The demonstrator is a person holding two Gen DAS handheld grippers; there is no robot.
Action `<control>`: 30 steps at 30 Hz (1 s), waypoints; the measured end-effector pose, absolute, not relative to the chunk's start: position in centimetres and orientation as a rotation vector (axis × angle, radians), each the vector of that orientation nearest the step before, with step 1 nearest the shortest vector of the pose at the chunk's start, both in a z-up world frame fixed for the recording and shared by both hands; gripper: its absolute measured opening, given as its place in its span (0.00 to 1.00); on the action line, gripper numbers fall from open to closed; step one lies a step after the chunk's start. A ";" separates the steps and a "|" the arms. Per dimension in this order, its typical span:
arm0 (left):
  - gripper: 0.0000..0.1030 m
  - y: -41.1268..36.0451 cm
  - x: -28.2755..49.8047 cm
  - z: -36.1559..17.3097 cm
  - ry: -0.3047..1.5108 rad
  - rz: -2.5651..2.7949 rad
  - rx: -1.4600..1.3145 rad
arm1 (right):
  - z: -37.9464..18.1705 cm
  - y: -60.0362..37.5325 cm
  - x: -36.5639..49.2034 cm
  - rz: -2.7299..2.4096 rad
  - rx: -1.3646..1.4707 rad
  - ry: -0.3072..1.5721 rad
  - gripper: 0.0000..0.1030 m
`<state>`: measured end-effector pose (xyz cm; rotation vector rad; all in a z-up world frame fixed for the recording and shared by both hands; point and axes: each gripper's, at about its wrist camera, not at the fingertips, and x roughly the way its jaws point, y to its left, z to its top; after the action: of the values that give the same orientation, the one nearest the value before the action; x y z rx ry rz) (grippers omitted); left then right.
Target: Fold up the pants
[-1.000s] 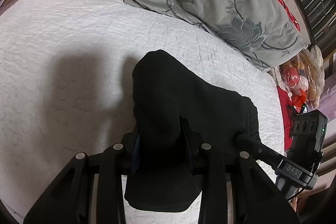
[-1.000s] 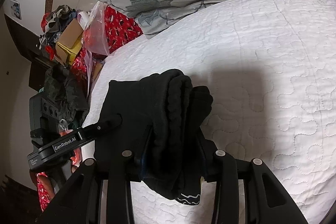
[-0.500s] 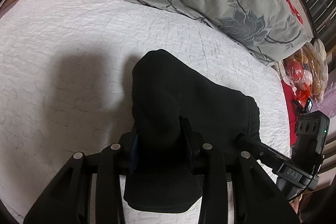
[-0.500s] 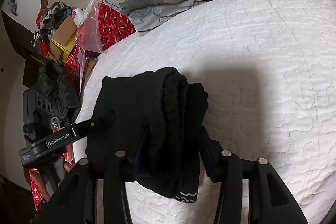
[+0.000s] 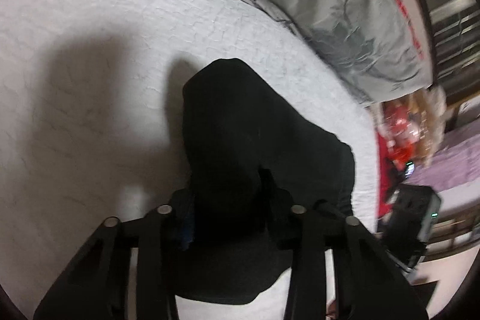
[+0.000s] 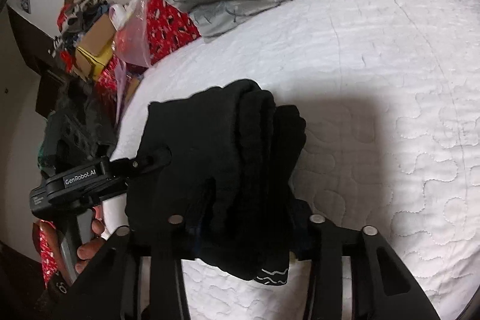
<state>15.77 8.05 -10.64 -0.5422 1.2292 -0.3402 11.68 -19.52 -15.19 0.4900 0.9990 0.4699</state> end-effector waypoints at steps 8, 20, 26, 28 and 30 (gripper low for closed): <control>0.30 8.2 11.6 -7.0 1.205 -0.457 -0.667 | -12.8 -21.7 8.2 0.549 0.646 0.967 0.34; 0.37 4.6 6.1 -8.7 1.263 -0.309 -0.331 | -14.9 -22.7 2.0 0.350 0.448 1.015 0.45; 0.58 5.1 6.7 -3.2 1.099 -0.311 -0.306 | -10.6 -23.5 1.8 0.332 0.421 0.876 0.64; 0.59 4.3 8.1 -3.4 1.114 -0.303 -0.265 | -10.8 -22.4 3.1 0.324 0.387 0.891 0.64; 0.59 3.5 9.7 -4.4 1.151 -0.276 -0.223 | -11.3 -21.3 4.5 0.295 0.354 0.910 0.64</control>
<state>9.70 3.45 -4.41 -0.2234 1.1507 -0.2757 4.51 -21.26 -11.27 0.3545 0.9104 0.2949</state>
